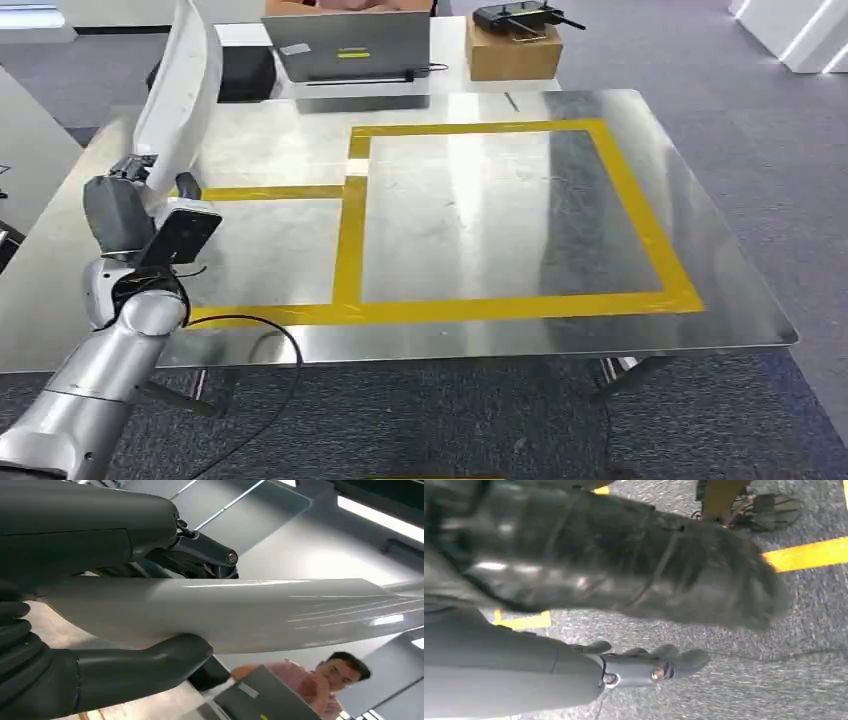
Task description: Take the parts from the cabinet and place them on the table.
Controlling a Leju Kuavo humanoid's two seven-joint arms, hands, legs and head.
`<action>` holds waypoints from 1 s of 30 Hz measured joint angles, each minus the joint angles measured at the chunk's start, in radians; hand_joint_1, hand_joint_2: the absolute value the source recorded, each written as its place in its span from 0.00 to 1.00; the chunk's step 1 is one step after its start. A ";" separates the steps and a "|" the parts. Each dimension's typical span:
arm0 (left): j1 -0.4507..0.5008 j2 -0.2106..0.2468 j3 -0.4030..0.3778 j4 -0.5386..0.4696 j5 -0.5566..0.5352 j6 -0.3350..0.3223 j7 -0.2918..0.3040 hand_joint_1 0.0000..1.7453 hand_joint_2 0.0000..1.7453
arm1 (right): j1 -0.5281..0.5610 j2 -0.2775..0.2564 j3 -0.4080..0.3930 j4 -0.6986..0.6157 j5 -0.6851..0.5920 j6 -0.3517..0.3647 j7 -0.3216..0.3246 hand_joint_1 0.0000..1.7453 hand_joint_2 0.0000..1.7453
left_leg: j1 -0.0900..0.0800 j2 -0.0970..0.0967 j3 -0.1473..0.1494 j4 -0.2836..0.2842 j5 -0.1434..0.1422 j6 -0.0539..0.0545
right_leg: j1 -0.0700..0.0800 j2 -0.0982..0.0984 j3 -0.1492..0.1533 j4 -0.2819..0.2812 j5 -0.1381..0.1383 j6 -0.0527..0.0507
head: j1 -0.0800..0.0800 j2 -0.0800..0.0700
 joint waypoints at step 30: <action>-0.153 -0.097 -0.138 0.178 -0.049 -0.129 0.001 1.00 1.00 | -0.028 0.000 -0.012 0.000 0.030 0.051 0.039 0.00 0.00 | 0.015 -0.128 0.006 -0.001 -0.001 0.000 | -0.003 0.145 -0.050 0.020 0.026 -0.005 | 0.008 0.000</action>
